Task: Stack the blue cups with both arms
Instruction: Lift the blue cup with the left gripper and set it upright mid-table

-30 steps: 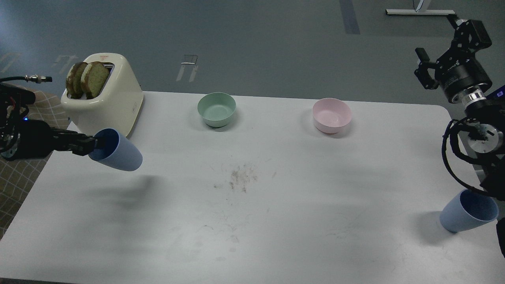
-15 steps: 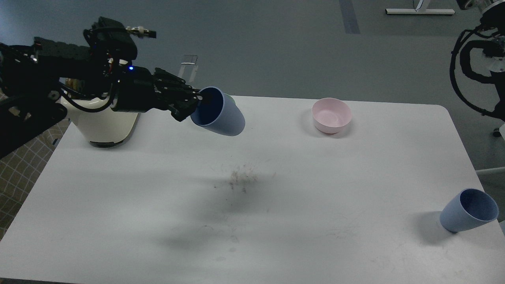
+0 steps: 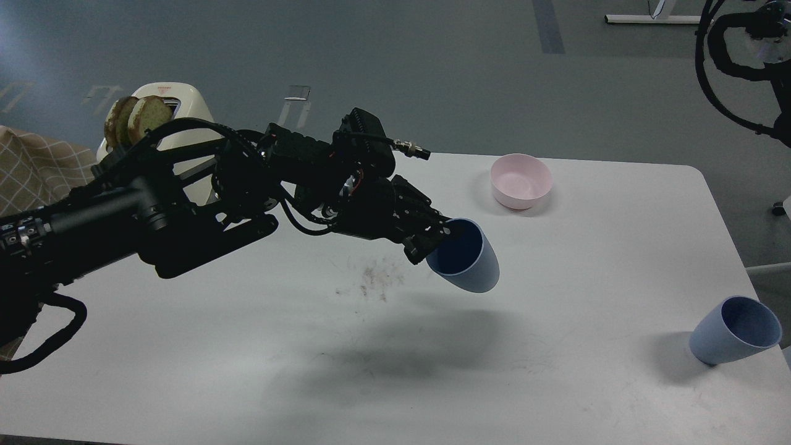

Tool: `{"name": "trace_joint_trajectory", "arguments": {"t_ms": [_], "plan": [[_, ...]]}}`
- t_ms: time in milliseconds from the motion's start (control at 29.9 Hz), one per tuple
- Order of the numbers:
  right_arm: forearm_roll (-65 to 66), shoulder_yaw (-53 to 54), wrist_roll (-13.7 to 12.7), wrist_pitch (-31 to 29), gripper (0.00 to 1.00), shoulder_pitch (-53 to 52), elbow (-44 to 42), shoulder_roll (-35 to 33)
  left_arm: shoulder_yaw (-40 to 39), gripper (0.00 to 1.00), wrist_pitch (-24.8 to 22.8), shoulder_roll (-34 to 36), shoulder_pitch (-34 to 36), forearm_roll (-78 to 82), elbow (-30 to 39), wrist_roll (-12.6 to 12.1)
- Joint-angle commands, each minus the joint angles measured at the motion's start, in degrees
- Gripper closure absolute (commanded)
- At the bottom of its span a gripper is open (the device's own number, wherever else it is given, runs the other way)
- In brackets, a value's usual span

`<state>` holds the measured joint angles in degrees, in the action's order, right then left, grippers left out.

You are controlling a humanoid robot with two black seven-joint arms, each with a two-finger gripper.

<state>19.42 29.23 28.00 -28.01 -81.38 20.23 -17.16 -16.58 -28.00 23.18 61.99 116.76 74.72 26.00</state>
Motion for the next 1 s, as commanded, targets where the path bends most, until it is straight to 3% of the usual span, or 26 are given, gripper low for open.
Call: {"name": "trace_joint_trajectory", "arguments": {"t_ms": [0,167,368,971], "plan": [[0.0,-0.1,0.0,0.0,0.0,0.2,0.0,0.4,4.4,1.0,0.0,-1.2,2.6,0.0,-2.3,0.5],[0.1,-0.1,0.0,0.0,0.0,0.7,-0.1,2.1,11.6,1.0,0.0,-1.7,5.7,-0.7,-5.3,0.8],[0.0,-0.1,0.0,0.0,0.0,1.2,-0.1,2.0,12.2,1.0,0.0,-1.6,5.6,-0.7,-7.0,1.9],[0.0,-0.1,0.0,0.0,0.0,1.7,0.0,2.8,15.1,1.0,0.0,-1.6,5.4,-0.7,-7.9,1.9]]}}
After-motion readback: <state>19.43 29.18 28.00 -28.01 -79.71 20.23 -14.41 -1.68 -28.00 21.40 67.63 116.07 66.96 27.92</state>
